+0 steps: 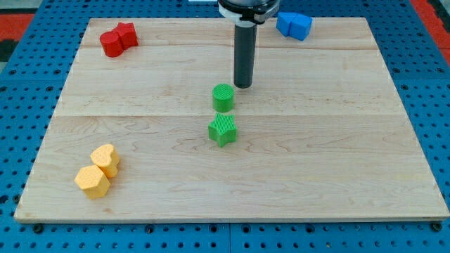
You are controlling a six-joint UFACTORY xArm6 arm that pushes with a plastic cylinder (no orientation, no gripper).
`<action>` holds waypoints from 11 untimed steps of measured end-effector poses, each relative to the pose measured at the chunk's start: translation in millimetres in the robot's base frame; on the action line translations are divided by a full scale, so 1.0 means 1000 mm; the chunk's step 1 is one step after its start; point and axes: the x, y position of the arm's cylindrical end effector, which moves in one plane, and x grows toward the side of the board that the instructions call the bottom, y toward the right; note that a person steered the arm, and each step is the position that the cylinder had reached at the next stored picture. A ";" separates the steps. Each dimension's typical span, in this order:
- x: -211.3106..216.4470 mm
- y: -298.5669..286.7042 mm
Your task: Slide the blue triangle to the top center
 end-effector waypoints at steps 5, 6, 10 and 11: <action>-0.176 0.165; -0.149 0.074; -0.166 0.076; -0.176 0.077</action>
